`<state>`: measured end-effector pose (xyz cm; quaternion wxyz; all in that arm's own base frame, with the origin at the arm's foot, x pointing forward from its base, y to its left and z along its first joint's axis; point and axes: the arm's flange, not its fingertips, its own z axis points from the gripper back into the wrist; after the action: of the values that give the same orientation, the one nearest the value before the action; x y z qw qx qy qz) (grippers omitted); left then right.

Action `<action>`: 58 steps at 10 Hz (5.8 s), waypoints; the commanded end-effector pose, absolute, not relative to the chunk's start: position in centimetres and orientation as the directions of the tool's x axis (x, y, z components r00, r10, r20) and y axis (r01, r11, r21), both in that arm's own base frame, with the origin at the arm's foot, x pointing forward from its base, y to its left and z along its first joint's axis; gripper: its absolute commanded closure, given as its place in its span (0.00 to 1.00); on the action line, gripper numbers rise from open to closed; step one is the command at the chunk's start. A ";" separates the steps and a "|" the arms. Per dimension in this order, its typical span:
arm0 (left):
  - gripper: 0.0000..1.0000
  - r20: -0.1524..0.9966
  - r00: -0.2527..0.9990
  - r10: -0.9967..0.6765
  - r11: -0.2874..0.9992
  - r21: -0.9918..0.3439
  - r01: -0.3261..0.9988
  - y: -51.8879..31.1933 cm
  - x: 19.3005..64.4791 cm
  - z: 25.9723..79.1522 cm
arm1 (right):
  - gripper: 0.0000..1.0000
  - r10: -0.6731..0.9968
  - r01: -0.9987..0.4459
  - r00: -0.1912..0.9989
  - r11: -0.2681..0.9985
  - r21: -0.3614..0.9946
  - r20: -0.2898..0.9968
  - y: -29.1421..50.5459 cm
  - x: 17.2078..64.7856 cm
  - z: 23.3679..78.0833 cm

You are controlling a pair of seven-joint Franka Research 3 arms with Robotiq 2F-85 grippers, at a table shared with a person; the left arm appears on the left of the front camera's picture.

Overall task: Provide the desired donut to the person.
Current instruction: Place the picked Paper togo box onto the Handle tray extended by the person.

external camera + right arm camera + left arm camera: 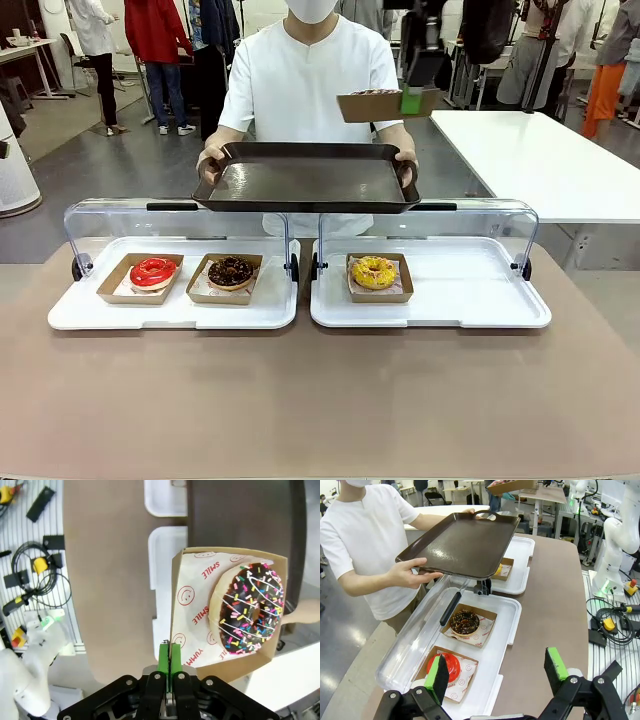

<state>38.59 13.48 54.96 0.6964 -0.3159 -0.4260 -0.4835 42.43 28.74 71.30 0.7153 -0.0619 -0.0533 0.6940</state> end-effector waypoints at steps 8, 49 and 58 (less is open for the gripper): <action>0.00 0.901 0.167 -0.400 0.334 -0.027 0.942 13.5 38.5 55.0 | 0.98 0.996 -0.981 -0.075 -0.067 -0.183 0.041 27.7 52.0 61.5; 0.00 0.901 0.167 -0.400 0.334 -0.027 0.942 13.5 38.5 55.0 | 0.00 0.998 -0.986 -0.042 -0.033 -0.161 0.055 13.0 42.7 60.0; 0.00 0.901 0.167 -0.400 0.334 -0.027 0.942 13.5 38.5 55.0 | 0.00 0.989 -0.979 0.092 0.111 -0.170 0.117 2.2 41.9 56.3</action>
<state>38.60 13.54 54.92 0.6971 -0.3158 -0.4256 -0.4828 42.53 1.98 55.60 0.7404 -0.0228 -0.0998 0.6643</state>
